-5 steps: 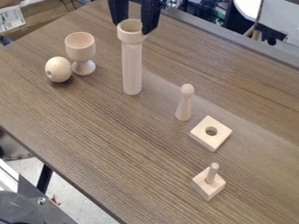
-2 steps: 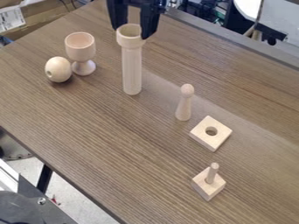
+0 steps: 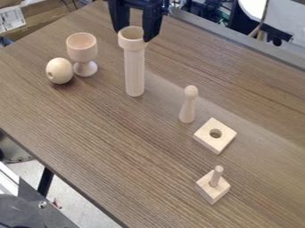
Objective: Put the cylindrical hole on top of the cylinder
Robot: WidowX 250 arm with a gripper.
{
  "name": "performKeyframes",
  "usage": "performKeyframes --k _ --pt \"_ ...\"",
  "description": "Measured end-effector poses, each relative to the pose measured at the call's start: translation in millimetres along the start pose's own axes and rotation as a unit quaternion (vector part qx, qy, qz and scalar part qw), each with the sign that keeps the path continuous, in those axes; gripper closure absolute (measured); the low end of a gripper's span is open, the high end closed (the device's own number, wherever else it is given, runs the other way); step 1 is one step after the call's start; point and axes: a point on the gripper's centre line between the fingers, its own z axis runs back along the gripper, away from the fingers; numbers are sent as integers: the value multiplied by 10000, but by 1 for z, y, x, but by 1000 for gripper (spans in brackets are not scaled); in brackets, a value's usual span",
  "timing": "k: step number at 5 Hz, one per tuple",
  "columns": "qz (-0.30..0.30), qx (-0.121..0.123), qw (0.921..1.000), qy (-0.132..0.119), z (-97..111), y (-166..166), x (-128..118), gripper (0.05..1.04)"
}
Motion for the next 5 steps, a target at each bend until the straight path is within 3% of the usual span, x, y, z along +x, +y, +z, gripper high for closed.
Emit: performKeyframes --k 1,2,3,5 --pt "-24 5 10000 18 -1 -2 0 295" --pt "-13 23 10000 -2 -1 -2 0 83" --pt "95 108 9998 -129 4 -1 -2 84" --pt "111 182 9997 -134 6 1 -2 84"
